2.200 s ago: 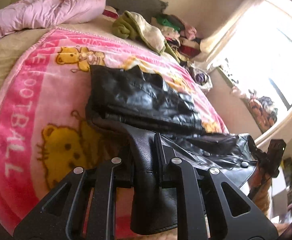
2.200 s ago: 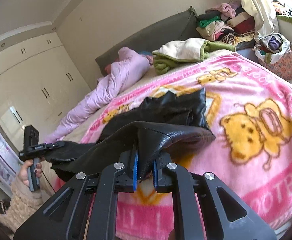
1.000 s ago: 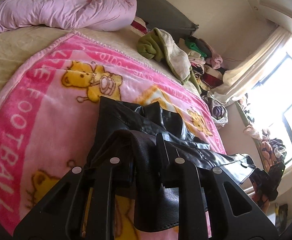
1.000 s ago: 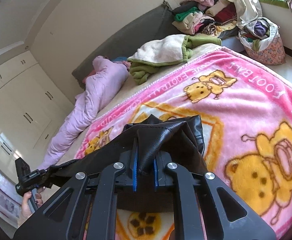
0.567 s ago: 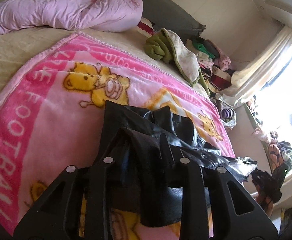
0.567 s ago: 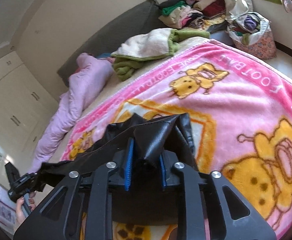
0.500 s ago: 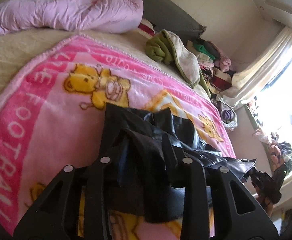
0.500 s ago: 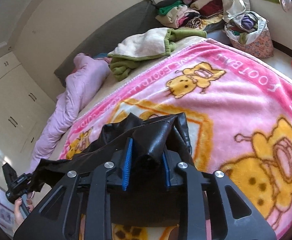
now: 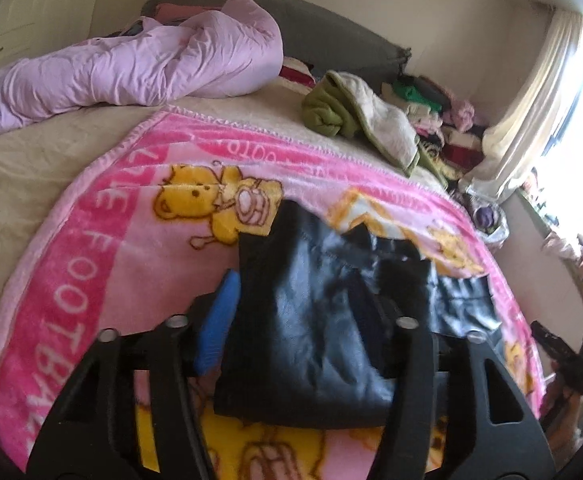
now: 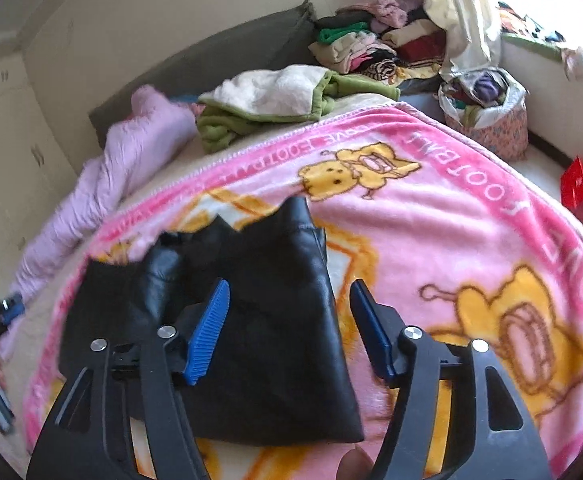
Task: Fold large clothes
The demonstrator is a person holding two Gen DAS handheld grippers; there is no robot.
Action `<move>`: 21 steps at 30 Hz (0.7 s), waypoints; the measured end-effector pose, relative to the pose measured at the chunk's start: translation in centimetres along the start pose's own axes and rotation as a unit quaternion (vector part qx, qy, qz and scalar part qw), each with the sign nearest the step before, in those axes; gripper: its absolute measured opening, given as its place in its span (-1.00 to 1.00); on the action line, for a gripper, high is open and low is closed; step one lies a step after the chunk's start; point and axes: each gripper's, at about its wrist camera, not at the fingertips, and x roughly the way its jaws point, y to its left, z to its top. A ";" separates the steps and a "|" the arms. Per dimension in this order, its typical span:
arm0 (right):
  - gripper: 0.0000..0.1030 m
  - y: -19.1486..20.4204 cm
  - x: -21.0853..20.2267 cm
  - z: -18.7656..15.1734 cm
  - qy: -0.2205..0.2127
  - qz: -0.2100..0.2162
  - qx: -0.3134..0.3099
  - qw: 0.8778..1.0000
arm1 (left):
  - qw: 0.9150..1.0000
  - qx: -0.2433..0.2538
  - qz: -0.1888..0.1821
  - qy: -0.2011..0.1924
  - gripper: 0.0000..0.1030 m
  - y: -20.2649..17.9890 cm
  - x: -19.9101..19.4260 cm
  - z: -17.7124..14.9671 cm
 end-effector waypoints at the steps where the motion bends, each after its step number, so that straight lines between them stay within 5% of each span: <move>1: 0.27 0.1 0.3 -0.2 0.002 -0.005 -0.010 1.000 | 1.000 0.005 0.006 0.005 0.02 -0.2 0.7 -0.2; 9: 0.41 -0.6 3.9 -0.1 0.026 -0.031 -0.047 0.998 | 0.997 0.019 0.057 0.045 0.35 0.0 7.1 -1.1; 14: 0.42 -1.0 7.3 1.4 0.048 -0.032 -0.053 0.997 | 0.997 -0.011 0.051 0.064 0.35 1.1 10.2 -0.4; 16: 0.42 -1.1 8.7 2.0 0.055 -0.034 -0.050 0.997 | 0.997 -0.014 0.045 0.064 0.19 1.0 11.0 -0.5; 18: 0.42 -1.3 10.6 2.4 0.066 -0.036 -0.045 0.996 | 0.996 0.011 0.060 0.059 -0.27 0.3 11.5 -0.9; 19: 0.36 -1.4 11.4 2.5 0.070 -0.036 -0.041 0.996 | 0.996 0.017 0.060 0.057 -0.35 0.1 11.7 -1.2; 21: -0.50 -1.4 12.1 2.5 0.069 -0.017 -0.037 0.997 | 0.997 0.027 0.057 0.052 -0.64 -0.2 11.6 -1.2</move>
